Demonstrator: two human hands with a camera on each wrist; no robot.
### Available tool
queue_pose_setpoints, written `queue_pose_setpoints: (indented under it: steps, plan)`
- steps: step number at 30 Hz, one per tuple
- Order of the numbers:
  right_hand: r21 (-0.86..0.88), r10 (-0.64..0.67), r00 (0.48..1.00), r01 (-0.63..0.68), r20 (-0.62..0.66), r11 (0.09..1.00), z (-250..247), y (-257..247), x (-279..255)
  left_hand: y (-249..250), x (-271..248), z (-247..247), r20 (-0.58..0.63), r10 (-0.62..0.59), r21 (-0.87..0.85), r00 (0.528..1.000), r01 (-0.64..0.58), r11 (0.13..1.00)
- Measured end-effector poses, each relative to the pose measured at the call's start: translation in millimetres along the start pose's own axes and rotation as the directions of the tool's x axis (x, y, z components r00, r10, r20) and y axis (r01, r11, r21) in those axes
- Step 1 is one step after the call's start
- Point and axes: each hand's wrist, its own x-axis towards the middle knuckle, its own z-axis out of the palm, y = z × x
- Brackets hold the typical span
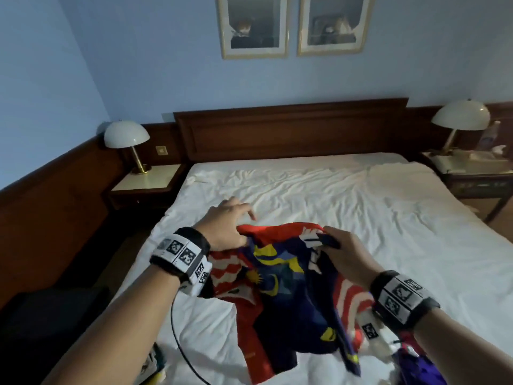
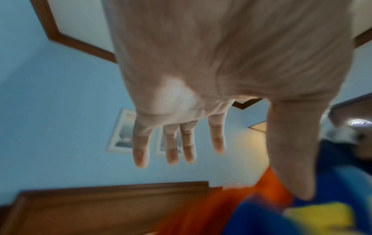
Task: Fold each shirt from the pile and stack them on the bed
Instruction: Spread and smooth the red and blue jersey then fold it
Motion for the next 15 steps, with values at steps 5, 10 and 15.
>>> queue_pose_setpoints:
  steps: [5,10,15]
  plan:
    - [0.000,-0.129,0.990,0.129,-0.050,0.992,2,-56,19,75,21,36,0.099,0.175,-0.311,0.980,-0.137,0.941]
    - [-0.286,-0.015,0.999,0.004,-0.034,0.958,-22,-17,16,50,30,22,-0.113,0.111,-0.484,0.987,-0.153,0.861]
    - [-0.338,0.110,0.983,-0.155,-0.149,0.928,-42,22,5,22,26,3,-0.264,0.042,-0.509,0.964,-0.176,0.843]
